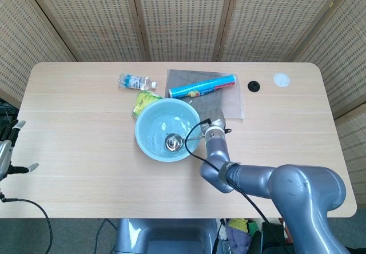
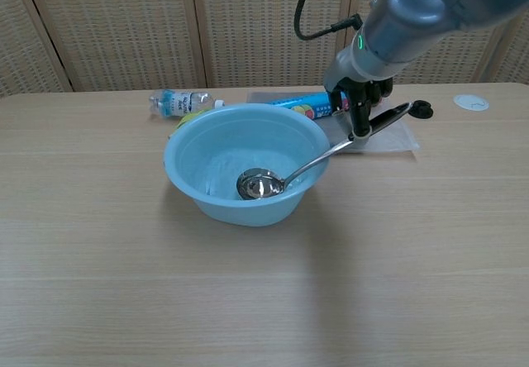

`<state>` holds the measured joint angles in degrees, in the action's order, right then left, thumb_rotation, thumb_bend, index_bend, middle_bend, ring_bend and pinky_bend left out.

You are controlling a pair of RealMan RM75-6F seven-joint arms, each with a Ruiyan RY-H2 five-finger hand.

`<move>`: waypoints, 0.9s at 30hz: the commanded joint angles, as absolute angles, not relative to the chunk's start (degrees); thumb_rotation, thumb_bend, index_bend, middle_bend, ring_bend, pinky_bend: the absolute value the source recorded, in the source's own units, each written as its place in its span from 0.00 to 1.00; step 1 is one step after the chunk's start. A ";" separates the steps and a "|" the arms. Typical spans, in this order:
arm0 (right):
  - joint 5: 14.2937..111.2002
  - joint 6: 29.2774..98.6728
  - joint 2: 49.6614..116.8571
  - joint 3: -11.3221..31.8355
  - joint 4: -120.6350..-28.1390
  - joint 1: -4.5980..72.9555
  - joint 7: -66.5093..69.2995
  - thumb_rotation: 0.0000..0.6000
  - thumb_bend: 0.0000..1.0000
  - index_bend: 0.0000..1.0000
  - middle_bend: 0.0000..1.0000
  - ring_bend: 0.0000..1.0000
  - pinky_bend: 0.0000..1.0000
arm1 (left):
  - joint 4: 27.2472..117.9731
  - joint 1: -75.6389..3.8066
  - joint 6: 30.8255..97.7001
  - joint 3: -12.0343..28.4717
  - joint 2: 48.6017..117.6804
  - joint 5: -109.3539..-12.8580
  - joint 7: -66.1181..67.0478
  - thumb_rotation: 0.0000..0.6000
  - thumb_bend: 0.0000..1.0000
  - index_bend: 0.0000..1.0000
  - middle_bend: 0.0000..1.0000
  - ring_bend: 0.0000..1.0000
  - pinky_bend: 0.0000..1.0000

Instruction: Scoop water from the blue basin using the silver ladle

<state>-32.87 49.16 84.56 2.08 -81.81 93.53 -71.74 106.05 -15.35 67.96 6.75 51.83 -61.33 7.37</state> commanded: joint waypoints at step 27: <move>-57.82 47.93 69.45 23.27 -83.00 84.29 -87.42 1.00 1.00 0.91 0.97 1.00 1.00 | 105.88 -15.89 67.39 6.51 52.05 -60.44 7.88 1.00 0.00 0.00 0.00 0.00 0.00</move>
<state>-57.13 47.19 69.50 22.51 -83.20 84.53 -86.57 105.88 -15.89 67.39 6.51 52.05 -60.44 7.88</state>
